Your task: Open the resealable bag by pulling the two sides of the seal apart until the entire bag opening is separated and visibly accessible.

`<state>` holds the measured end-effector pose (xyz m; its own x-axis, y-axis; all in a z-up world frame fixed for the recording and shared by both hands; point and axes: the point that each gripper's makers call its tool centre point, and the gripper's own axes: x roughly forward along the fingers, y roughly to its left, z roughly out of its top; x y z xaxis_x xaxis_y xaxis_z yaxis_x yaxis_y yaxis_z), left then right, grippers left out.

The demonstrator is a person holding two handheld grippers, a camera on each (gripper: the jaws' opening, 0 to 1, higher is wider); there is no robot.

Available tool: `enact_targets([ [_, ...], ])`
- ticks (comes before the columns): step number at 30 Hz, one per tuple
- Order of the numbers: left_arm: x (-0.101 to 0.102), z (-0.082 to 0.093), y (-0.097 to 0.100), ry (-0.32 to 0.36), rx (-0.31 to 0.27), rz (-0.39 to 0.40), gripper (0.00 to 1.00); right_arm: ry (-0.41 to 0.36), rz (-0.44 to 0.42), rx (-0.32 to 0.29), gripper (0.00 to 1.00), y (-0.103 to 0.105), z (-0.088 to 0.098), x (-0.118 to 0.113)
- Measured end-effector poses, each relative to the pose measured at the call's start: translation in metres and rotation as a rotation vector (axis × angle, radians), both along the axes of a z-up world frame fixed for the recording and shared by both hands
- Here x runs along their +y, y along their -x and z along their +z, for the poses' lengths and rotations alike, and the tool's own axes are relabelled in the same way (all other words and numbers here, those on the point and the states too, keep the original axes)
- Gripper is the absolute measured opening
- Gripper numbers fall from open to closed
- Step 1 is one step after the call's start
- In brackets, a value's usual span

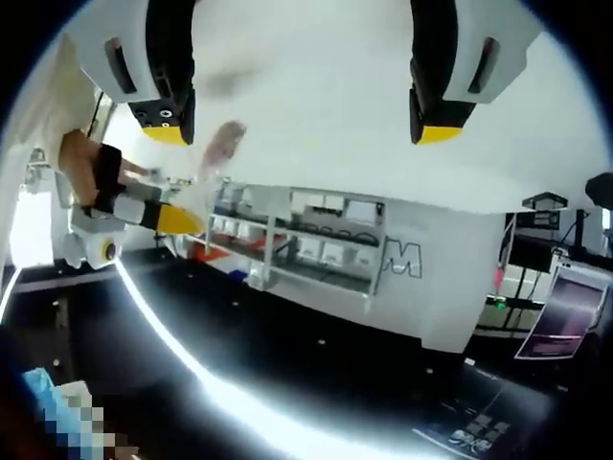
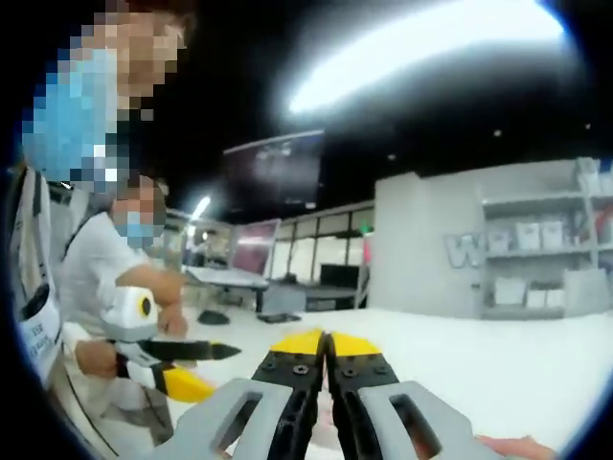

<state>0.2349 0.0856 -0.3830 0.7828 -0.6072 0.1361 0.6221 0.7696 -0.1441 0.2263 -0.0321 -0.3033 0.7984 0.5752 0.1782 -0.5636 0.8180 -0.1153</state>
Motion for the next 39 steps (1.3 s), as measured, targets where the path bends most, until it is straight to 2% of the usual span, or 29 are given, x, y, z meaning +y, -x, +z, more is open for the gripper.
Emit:
enact_targets([
  [9, 0.006, 0.001, 0.002, 0.005, -0.010, 0.010, 0.90, 0.024, 0.005, -0.003, 0.00, -0.007, 0.000, 0.005],
  [20, 0.003, 0.003, 0.004, 0.012, -0.017, -0.002, 0.91, 0.060, 0.007, -0.026, 0.00, -0.018, 0.006, 0.012],
  [39, 0.006, 0.005, 0.004, 0.007, -0.022, 0.008, 0.91, 0.134, -0.017, -0.039, 0.00, -0.038, 0.009, 0.010],
])
